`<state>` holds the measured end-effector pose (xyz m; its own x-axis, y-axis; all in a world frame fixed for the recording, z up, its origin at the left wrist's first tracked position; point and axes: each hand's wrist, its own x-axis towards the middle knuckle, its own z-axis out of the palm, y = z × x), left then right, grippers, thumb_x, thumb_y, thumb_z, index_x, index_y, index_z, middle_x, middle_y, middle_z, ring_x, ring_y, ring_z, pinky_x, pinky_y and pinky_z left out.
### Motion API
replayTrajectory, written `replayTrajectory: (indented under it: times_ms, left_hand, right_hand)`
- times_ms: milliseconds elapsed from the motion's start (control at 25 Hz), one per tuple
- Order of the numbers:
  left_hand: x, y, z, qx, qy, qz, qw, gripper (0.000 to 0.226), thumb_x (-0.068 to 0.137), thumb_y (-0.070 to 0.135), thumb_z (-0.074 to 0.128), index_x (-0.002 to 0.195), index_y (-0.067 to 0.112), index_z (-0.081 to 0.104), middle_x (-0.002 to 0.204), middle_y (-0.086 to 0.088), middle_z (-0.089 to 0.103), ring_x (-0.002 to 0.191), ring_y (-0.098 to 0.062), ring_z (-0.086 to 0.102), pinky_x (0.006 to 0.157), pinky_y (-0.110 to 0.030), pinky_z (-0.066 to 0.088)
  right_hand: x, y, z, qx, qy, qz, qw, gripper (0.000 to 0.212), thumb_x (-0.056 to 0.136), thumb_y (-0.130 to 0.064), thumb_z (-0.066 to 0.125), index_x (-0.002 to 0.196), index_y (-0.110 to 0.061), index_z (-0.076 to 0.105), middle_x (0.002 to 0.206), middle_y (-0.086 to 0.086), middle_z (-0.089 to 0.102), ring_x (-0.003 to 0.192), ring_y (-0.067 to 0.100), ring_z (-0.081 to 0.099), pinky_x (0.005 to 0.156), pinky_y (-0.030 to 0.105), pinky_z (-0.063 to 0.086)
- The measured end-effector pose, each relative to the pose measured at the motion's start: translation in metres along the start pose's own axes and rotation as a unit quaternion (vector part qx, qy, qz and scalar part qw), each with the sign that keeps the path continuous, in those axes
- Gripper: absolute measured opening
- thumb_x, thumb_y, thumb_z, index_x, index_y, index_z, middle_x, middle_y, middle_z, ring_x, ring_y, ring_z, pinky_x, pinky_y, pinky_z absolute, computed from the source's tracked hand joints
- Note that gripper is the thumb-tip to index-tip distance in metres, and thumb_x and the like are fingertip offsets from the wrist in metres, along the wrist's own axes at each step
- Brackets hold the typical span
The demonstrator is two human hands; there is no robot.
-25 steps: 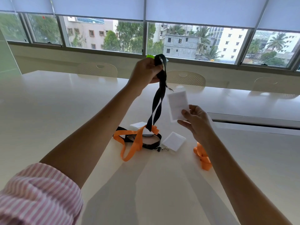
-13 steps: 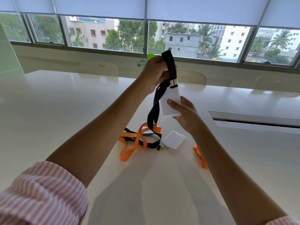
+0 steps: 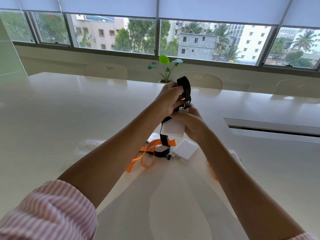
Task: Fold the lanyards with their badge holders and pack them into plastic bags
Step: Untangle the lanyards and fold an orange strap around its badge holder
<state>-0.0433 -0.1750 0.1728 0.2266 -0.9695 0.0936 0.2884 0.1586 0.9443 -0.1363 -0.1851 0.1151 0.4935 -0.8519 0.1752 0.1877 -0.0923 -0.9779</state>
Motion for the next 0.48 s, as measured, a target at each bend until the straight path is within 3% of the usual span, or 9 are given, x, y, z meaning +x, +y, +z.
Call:
replayTrajectory:
  times_ms: [160, 240, 360, 480]
  left_hand:
    - [-0.005, 0.000, -0.012, 0.006, -0.070, 0.015, 0.997, 0.016, 0.089, -0.008, 0.051, 0.099, 0.005, 0.051, 0.086, -0.012, 0.060, 0.075, -0.021, 0.064, 0.068, -0.032, 0.060]
    - [-0.006, -0.004, -0.034, 0.122, -0.056, 0.060, 0.989, 0.027, 0.086, -0.010, 0.052, 0.103, 0.010, 0.051, 0.101, -0.010, 0.061, 0.089, -0.018, 0.065, 0.077, -0.030, 0.058]
    - [-0.011, -0.025, -0.076, 0.323, -0.059, 0.048, 0.943, 0.041, 0.086, -0.007, 0.050, 0.118, 0.017, 0.047, 0.117, -0.004, 0.053, 0.110, -0.021, 0.055, 0.087, -0.030, 0.051]
    - [-0.016, -0.057, -0.102, 0.439, -0.212, -0.019, 0.873, 0.056, 0.088, 0.014, 0.063, 0.137, 0.014, 0.036, 0.130, 0.001, 0.048, 0.121, -0.013, 0.045, 0.084, -0.013, 0.045]
  right_hand:
    - [0.006, 0.009, -0.004, -0.063, 0.149, 0.006, 0.987, 0.028, 0.078, -0.006, 0.071, 0.101, -0.006, 0.055, 0.098, 0.022, 0.064, 0.087, 0.035, 0.063, 0.077, 0.047, 0.054]
    - [0.010, 0.005, -0.014, -0.038, 0.164, -0.002, 0.986, 0.023, 0.078, -0.001, 0.068, 0.095, -0.008, 0.056, 0.094, 0.020, 0.063, 0.084, 0.033, 0.062, 0.075, 0.047, 0.053]
    - [0.014, -0.007, -0.029, -0.010, 0.161, -0.012, 0.987, 0.023, 0.077, 0.007, 0.061, 0.080, -0.015, 0.055, 0.078, 0.011, 0.064, 0.068, 0.027, 0.062, 0.061, 0.042, 0.055]
    - [0.018, -0.021, -0.037, 0.029, 0.154, -0.022, 0.987, 0.029, 0.076, 0.013, 0.055, 0.073, -0.016, 0.057, 0.070, 0.008, 0.066, 0.062, 0.025, 0.065, 0.060, 0.043, 0.056]
